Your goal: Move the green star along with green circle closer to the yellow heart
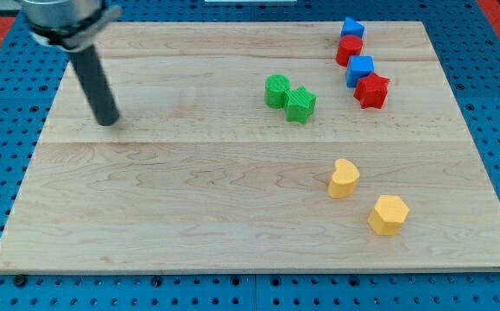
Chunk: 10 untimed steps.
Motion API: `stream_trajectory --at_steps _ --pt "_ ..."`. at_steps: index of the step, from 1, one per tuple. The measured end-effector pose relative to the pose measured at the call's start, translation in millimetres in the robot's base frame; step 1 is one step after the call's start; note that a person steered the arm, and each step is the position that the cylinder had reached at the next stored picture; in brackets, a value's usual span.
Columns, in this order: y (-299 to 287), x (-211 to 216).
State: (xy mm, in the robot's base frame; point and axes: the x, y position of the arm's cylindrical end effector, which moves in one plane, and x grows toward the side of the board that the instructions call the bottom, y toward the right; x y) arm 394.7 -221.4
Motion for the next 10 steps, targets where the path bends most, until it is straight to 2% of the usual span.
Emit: stream_trajectory --at_steps 1,3,4,5,6,7,8,9,10 --pt "2.8 -46.9" --pt "182.0 -53.9" --pt "184.8 -68.2" --pt "215.3 -76.7" --pt "264.1 -48.3" --pt "269.0 0.1" --pt "300.9 11.4" --pt "304.2 9.1" --pt "341.1 41.6"
